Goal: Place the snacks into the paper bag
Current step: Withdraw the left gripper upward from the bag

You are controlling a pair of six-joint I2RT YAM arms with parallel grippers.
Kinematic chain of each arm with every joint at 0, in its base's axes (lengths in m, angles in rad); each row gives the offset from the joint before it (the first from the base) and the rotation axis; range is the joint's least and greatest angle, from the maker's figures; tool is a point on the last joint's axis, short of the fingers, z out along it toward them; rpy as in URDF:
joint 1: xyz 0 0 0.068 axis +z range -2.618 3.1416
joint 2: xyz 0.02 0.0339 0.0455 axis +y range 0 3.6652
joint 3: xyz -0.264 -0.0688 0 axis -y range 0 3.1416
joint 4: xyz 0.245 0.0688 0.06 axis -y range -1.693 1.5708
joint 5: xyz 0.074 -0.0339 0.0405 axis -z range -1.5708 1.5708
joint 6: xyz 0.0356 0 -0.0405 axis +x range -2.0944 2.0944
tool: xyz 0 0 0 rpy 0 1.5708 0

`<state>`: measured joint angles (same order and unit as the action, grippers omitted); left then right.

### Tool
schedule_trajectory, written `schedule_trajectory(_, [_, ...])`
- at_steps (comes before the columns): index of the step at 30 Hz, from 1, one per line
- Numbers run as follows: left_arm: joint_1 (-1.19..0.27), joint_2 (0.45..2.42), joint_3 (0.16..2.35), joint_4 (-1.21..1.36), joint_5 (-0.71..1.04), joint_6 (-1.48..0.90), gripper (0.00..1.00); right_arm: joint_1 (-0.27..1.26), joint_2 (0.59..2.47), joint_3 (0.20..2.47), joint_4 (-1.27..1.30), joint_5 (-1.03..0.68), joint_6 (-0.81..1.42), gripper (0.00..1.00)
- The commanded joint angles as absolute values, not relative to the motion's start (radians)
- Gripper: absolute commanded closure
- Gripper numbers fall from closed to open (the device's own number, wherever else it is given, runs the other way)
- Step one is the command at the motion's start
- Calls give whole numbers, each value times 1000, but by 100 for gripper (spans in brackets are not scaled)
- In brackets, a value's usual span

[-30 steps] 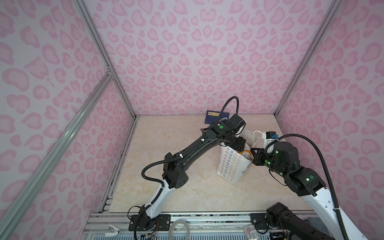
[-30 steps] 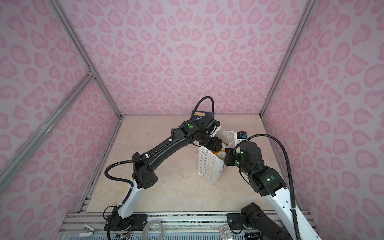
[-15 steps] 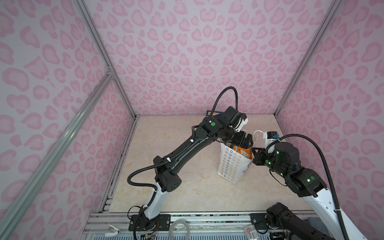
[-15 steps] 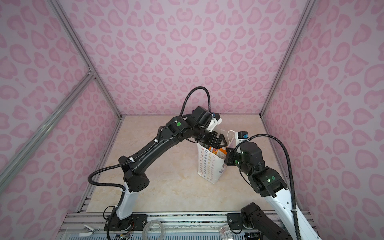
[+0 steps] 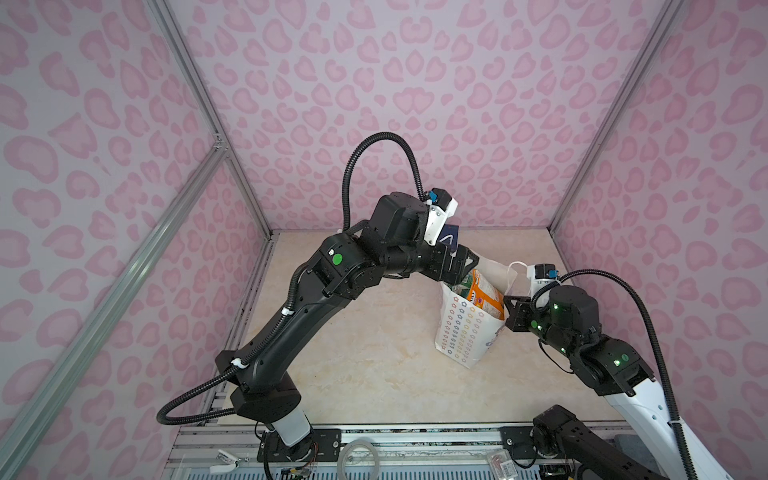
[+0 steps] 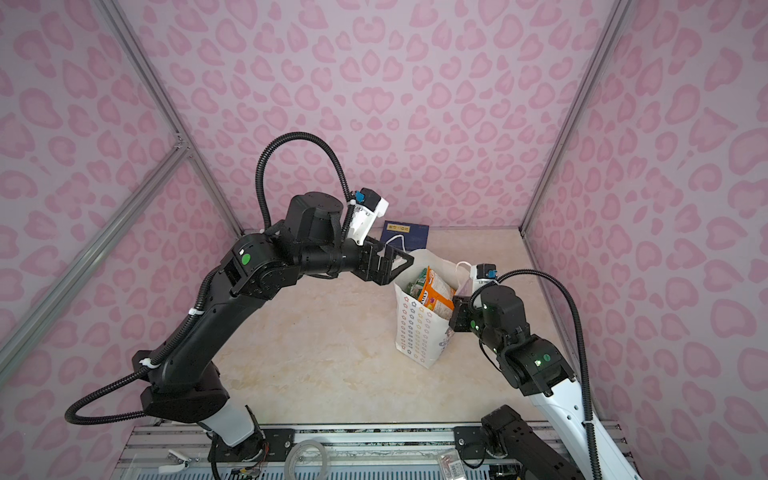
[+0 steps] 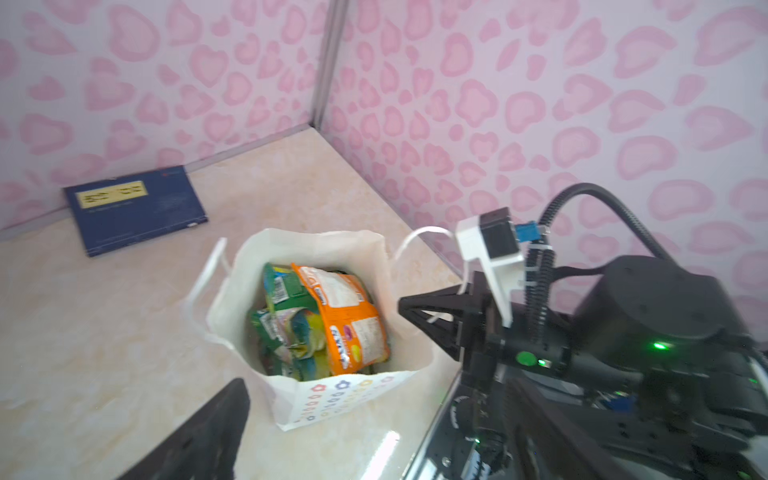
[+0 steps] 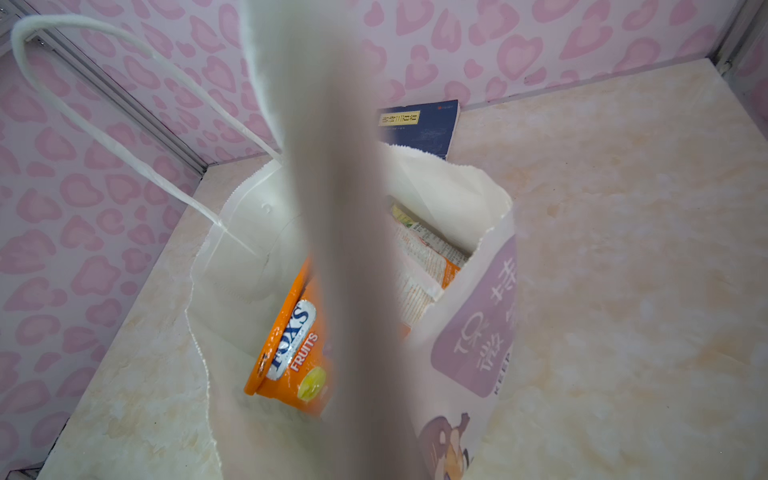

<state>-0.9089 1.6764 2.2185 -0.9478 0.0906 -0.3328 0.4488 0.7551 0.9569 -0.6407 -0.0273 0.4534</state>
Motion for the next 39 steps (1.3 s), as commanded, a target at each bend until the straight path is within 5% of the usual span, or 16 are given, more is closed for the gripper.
schedule_trajectory(1, [-884, 1693, 2173, -922, -93, -259, 3, 449, 749, 948, -609, -27, 460, 100])
schedule_trajectory(6, [-835, 1820, 2250, -967, -102, -269, 0, 449, 738, 945, -616, -28, 464, 100])
schedule_trajectory(11, [-793, 1938, 2345, -989, -72, -314, 14, 449, 724, 953, -635, -16, 463, 100])
schedule_trajectory(13, [-784, 1976, 2375, -997, -42, -319, 27, 448, 721, 956, -641, -11, 462, 100])
schedule_trajectory(18, [-777, 2005, 2380, -1003, 58, -346, 77, 448, 722, 955, -643, -3, 456, 100])
schedule_trajectory(21, [-771, 1987, 2378, -1001, 128, -371, 96, 446, 741, 955, -626, -8, 447, 100])
schedule_trajectory(39, [-714, 1654, 2141, -1000, -38, -434, 97, 547, 1094, 1250, -409, -91, 440, 100])
